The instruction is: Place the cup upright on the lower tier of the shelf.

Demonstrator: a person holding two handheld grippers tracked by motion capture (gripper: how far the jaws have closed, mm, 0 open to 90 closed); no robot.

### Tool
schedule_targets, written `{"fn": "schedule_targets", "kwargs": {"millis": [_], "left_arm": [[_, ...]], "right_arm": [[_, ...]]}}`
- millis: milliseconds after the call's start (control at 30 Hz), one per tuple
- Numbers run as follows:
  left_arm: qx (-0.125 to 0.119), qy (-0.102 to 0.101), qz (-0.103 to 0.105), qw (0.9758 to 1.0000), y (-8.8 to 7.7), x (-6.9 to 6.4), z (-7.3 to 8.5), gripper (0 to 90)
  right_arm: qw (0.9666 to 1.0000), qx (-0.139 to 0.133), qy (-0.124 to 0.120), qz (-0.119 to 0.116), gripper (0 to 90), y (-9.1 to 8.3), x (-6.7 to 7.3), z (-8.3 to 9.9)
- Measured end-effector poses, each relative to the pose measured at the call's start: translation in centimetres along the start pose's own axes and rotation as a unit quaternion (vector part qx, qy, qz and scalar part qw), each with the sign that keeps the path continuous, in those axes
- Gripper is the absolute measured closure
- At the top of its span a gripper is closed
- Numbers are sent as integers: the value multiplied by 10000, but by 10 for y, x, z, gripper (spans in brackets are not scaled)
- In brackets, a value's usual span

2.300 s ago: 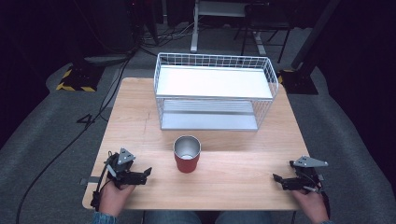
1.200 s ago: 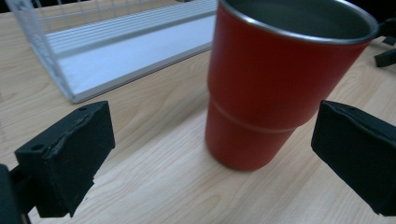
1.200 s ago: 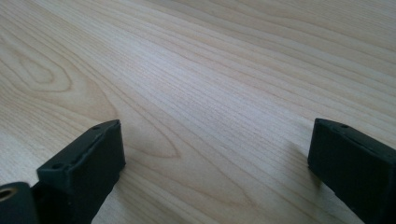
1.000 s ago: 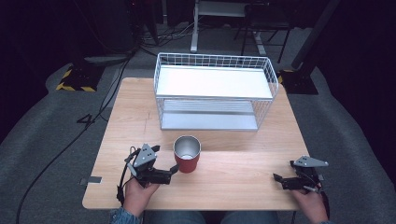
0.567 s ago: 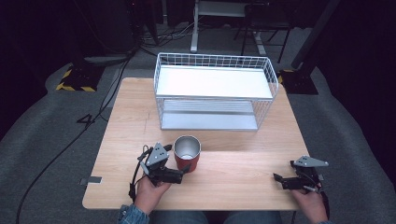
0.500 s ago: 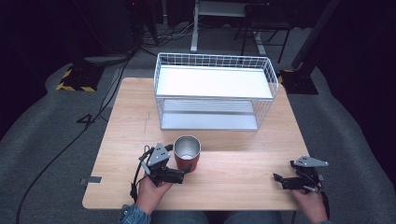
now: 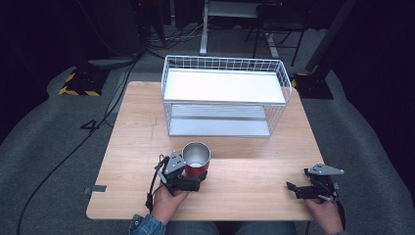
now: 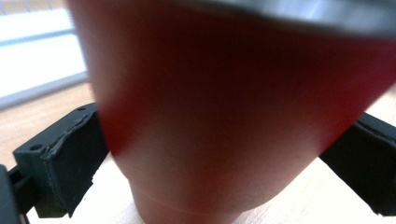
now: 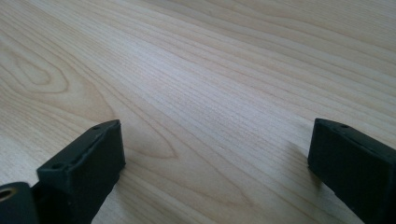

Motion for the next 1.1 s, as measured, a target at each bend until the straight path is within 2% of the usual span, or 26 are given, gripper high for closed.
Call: {"fn": "schedule_targets", "kwargs": {"millis": [100, 333, 467, 533, 567, 600, 833, 1100], "left_arm": [[195, -50, -64, 9998, 5, 1, 5, 2], [401, -54, -241, 9989, 12, 6, 12, 6], [384, -12, -143, 9992, 12, 5, 14, 61], [388, 31, -186, 9991, 11, 5, 14, 85], [406, 71, -320, 9986, 10, 6, 15, 128], [406, 71, -320, 9986, 10, 6, 15, 145], [315, 292, -408, 9982, 10, 6, 16, 161], [318, 328, -385, 9982, 10, 5, 16, 164]], "right_arm": [[10000, 0, 0, 0, 38, 0, 0, 0], [10000, 0, 0, 0, 38, 0, 0, 0], [10000, 0, 1, 0, 38, 0, 0, 0], [10000, 0, 1, -1, 38, 0, 0, 0], [10000, 1, 0, 0, 38, 0, 0, 0], [10000, 1, 0, 0, 38, 0, 0, 0], [10000, 1, 1, 0, 38, 0, 0, 0], [10000, -9, -18, -2, 43, 0, 0, 0]]}}
Point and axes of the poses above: each handheld gripper's, and its own axes: y roughly forward along the jaws, z roughly out of its underside, x roughly to its left, the point moved 8 cm from there along y, roughly forward along the jaws, and after that the axes turned 7 degrees about -y, right-handed, at the moved point
